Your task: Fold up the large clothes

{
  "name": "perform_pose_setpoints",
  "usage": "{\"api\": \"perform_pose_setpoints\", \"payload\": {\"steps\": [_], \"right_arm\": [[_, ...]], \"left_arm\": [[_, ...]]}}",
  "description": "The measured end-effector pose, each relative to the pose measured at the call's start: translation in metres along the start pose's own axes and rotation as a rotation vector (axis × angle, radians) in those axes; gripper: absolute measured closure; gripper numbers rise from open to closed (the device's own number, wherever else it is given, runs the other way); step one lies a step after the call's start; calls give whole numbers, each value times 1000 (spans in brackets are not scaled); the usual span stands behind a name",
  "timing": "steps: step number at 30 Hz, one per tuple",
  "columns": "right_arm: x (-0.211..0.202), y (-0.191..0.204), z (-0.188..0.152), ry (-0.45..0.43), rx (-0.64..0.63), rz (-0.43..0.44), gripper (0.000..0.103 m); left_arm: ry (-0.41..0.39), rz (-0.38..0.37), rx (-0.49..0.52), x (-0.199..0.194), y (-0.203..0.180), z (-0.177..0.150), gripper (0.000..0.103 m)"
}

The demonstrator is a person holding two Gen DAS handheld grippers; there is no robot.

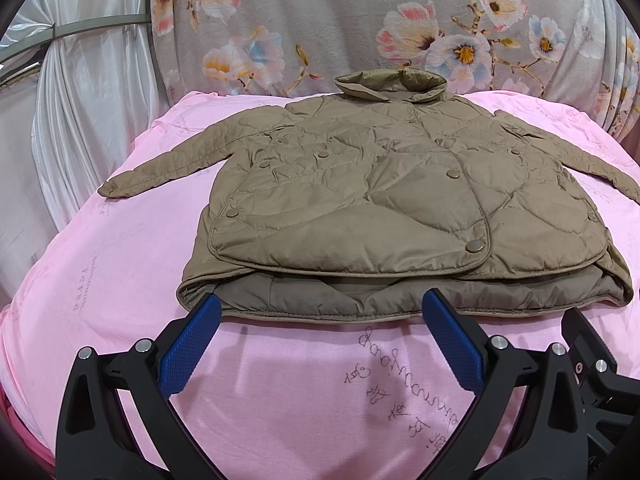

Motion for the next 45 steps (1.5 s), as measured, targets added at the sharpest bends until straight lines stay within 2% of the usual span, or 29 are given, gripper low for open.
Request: {"api": "perform_pose_setpoints", "payload": {"steps": [39, 45], "right_arm": [[1, -1, -1, 2, 1, 2, 5], [2, -17, 4, 36, 84, 34, 5]], "left_arm": [[-1, -7, -5, 1, -1, -2, 5], [-2, -22, -40, -1, 2, -2, 5]]}}
Point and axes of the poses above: each gripper's, at about its wrist camera, not at the fingertips, and x roughly the way its jaws point, y to its left, z to its top, the point moved 6 cm from there along x, roughly the way its jaws point, and after that the axes turned 14 degrees about -y, right-handed, at the moved point
